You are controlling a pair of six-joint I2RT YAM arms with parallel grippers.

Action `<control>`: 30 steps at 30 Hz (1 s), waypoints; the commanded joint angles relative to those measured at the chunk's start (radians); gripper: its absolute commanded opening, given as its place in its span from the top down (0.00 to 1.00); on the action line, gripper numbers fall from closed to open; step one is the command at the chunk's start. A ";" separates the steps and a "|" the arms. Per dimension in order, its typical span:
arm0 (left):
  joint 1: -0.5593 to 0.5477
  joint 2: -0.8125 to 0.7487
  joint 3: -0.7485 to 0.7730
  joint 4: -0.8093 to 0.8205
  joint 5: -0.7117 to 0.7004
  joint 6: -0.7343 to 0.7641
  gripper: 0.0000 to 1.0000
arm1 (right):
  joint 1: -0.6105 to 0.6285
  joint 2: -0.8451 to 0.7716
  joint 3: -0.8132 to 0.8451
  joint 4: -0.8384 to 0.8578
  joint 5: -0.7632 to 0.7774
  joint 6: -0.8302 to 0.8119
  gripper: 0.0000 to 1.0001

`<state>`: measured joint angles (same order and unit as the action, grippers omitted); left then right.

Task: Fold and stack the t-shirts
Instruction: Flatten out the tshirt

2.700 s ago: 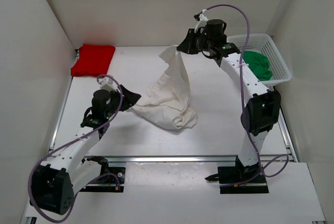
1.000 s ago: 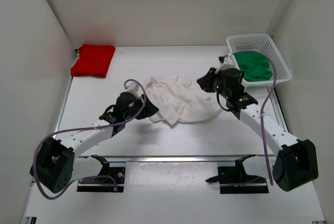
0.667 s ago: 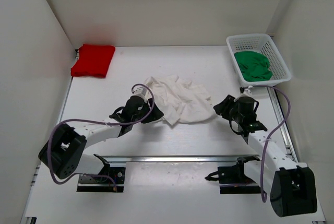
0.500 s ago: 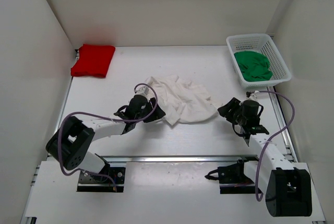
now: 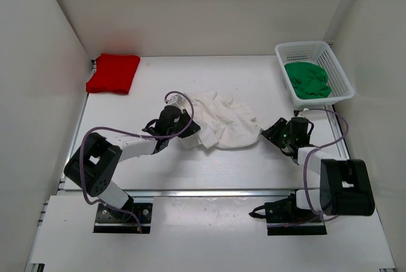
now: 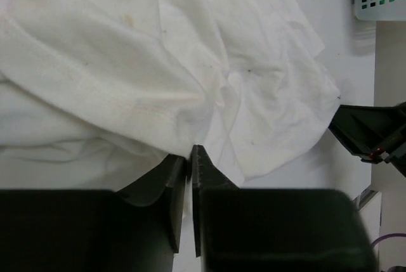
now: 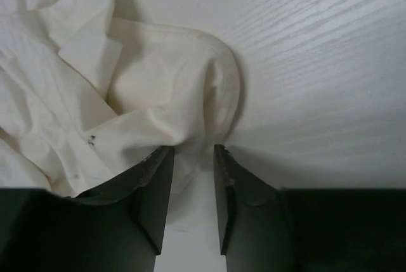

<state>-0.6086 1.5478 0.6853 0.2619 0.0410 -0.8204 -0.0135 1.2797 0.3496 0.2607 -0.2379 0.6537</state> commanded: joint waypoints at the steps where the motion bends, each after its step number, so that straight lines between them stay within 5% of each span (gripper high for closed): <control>1: 0.026 0.023 0.039 0.030 0.020 0.014 0.82 | 0.000 0.073 0.051 0.138 -0.041 0.018 0.72; 7: 0.089 -0.027 0.016 0.010 0.101 0.009 1.00 | 0.081 0.018 0.080 0.115 0.031 -0.025 1.00; 14: 0.268 -0.319 0.054 -0.116 0.209 0.020 1.00 | 0.262 -0.300 0.212 -0.159 0.184 -0.129 1.00; 20: 0.435 -0.497 0.089 -0.203 0.347 0.009 1.00 | 0.432 -0.454 0.501 -0.414 0.317 -0.241 1.00; 26: 0.604 -0.600 0.158 -0.309 0.433 0.041 1.00 | 0.561 -0.409 0.851 -0.583 0.341 -0.333 1.00; 30: 0.672 -0.606 0.189 -0.348 0.415 0.079 0.99 | 0.464 -0.332 0.947 -0.601 0.254 -0.358 1.00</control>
<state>0.0364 0.9585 0.8299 -0.0277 0.4320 -0.7841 0.5194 0.8997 1.2469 -0.2951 0.0479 0.3466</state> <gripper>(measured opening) 0.025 0.006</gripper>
